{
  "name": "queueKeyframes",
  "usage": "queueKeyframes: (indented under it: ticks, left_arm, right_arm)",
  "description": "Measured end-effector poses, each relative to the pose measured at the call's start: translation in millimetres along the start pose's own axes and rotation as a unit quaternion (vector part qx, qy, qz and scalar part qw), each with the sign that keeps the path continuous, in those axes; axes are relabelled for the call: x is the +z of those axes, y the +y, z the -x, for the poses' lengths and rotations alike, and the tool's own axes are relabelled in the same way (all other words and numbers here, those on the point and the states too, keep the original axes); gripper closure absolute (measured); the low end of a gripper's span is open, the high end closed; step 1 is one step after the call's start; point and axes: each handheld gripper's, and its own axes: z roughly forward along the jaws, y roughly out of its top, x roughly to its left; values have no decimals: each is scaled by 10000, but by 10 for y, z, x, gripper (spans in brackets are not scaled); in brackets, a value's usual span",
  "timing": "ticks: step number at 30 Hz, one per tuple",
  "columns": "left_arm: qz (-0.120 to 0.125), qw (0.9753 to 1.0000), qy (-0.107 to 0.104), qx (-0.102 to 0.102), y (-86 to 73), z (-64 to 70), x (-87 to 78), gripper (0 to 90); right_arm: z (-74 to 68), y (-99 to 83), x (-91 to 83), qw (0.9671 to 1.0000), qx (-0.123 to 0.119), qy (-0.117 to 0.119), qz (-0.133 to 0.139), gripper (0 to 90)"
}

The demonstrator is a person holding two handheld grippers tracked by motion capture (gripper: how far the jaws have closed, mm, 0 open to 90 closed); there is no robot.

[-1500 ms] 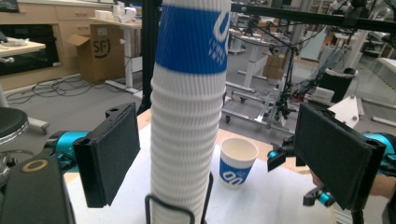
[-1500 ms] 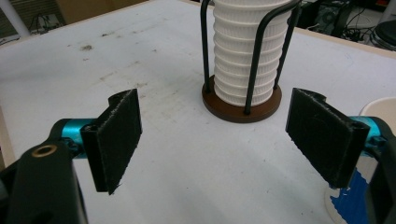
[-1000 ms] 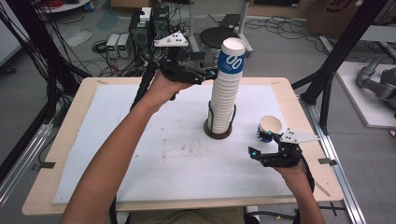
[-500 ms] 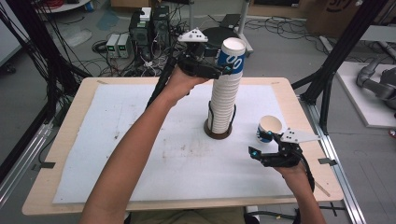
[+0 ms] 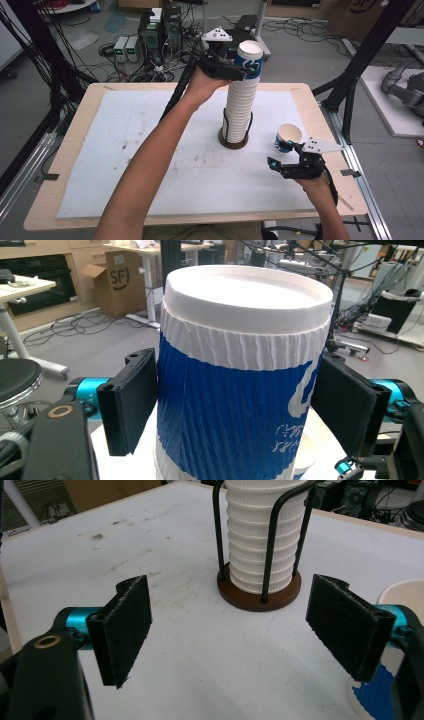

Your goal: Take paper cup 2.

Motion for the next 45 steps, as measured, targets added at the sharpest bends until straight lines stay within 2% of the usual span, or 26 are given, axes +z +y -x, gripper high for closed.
queueKeyframes:
  ticks: [7,12,20,38,45]
  left_arm:
    - [-63,10000,-32,4,24,-5,-3,232]
    - [-155,9998,-8,95,62,1,8,239]
    - [-120,9999,69,96,70,5,21,242]
    - [-130,9997,95,159,99,30,20,249]
    - [-60,9998,128,144,110,34,20,253]
  right_arm:
    - [7,-4,1,10000,11,2,-2,188]
    - [8,-4,6,10000,11,1,-8,188]
    - [21,-11,0,10000,21,-2,-3,188]
    - [17,-11,7,10000,31,13,-21,188]
    - [20,-14,0,10000,46,15,-26,187]
